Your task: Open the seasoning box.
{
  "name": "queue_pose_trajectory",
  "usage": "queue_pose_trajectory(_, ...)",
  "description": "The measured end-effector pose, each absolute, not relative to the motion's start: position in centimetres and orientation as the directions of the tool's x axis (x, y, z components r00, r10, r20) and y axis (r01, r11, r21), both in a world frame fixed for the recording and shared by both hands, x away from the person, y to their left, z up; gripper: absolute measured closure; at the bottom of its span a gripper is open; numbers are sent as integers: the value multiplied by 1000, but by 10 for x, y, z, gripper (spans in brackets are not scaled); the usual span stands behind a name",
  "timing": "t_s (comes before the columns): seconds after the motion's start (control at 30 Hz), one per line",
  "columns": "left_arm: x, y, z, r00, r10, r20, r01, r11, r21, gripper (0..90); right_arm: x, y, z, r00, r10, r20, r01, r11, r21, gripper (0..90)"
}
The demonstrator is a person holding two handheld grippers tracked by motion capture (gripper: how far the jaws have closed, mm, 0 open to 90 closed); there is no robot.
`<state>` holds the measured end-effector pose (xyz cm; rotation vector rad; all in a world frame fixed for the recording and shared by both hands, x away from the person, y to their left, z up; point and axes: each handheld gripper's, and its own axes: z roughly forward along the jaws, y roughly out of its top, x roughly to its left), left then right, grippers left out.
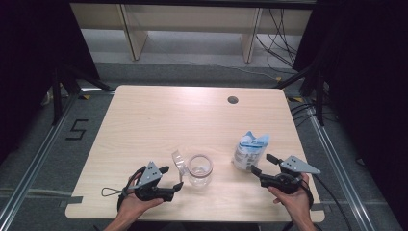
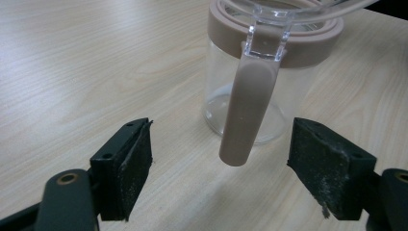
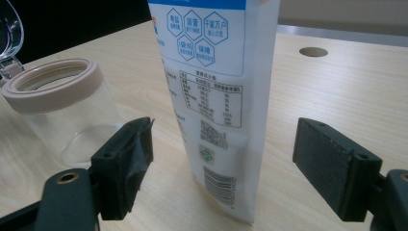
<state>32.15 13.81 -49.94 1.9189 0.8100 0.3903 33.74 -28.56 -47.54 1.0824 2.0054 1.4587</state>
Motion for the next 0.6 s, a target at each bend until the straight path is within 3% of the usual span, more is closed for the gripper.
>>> queue_pose_trajectory(0.2,321,140,-500,723,686,-82,376,-292,879,220,345,-282,-477,-621,780,76,316,160,935,163)
queue_pose_trajectory(0.6,315,151,-497,703,702,-114,396,-253,883,197,363,-279,-485,-650,760,28,280,205,938,156)
